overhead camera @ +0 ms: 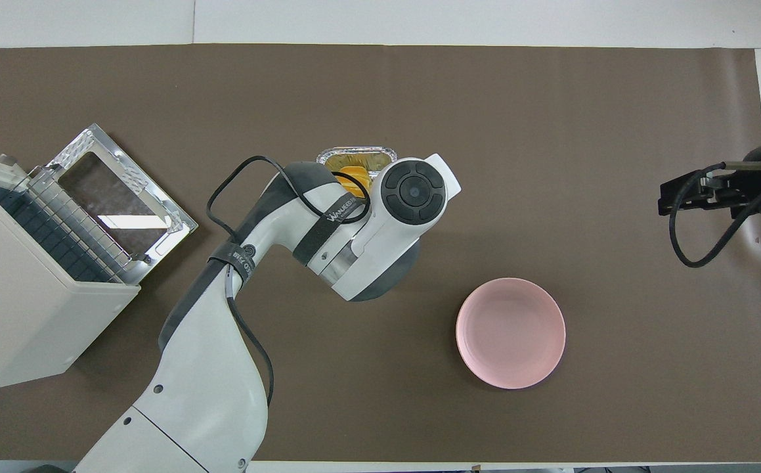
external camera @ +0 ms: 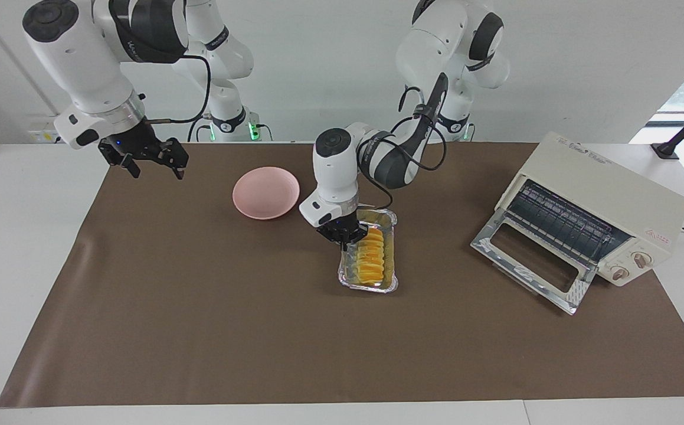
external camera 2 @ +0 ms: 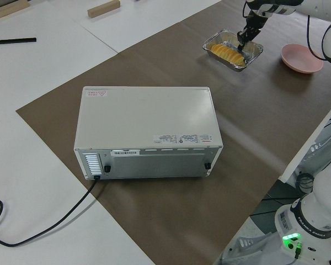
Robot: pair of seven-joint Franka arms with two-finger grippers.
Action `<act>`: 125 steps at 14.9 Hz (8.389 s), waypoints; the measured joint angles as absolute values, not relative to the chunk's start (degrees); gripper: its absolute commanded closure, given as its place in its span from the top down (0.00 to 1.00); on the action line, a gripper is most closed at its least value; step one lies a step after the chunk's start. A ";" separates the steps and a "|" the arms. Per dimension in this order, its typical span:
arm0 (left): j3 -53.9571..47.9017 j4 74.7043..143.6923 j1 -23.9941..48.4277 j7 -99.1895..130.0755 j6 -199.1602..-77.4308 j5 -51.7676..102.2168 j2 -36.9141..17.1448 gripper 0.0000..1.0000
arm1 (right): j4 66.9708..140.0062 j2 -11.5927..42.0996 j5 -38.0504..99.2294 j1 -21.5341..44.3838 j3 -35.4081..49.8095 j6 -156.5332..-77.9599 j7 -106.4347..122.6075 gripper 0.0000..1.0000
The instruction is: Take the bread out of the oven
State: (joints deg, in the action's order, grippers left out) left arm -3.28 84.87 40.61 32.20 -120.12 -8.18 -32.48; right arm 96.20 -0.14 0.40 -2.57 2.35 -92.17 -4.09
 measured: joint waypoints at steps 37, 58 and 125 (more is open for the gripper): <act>-0.16 91.31 0.91 8.92 -78.95 -0.71 2.13 1.00 | 101.00 0.72 0.70 8.37 3.75 -100.85 -8.17 1.00; -2.37 97.55 0.90 3.60 -84.44 -0.69 3.90 1.00 | 98.56 24.59 4.60 25.22 3.74 -123.43 -36.69 0.94; -2.74 96.06 0.46 3.55 -83.30 -0.67 4.70 1.00 | 108.59 22.70 4.31 11.16 3.25 -138.91 -10.59 0.00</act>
State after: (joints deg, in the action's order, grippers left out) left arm -2.74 96.06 0.46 3.55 -83.30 -0.67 4.70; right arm 108.59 22.70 4.31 11.16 3.25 -138.91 -10.59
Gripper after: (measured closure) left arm 0.000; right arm 0.656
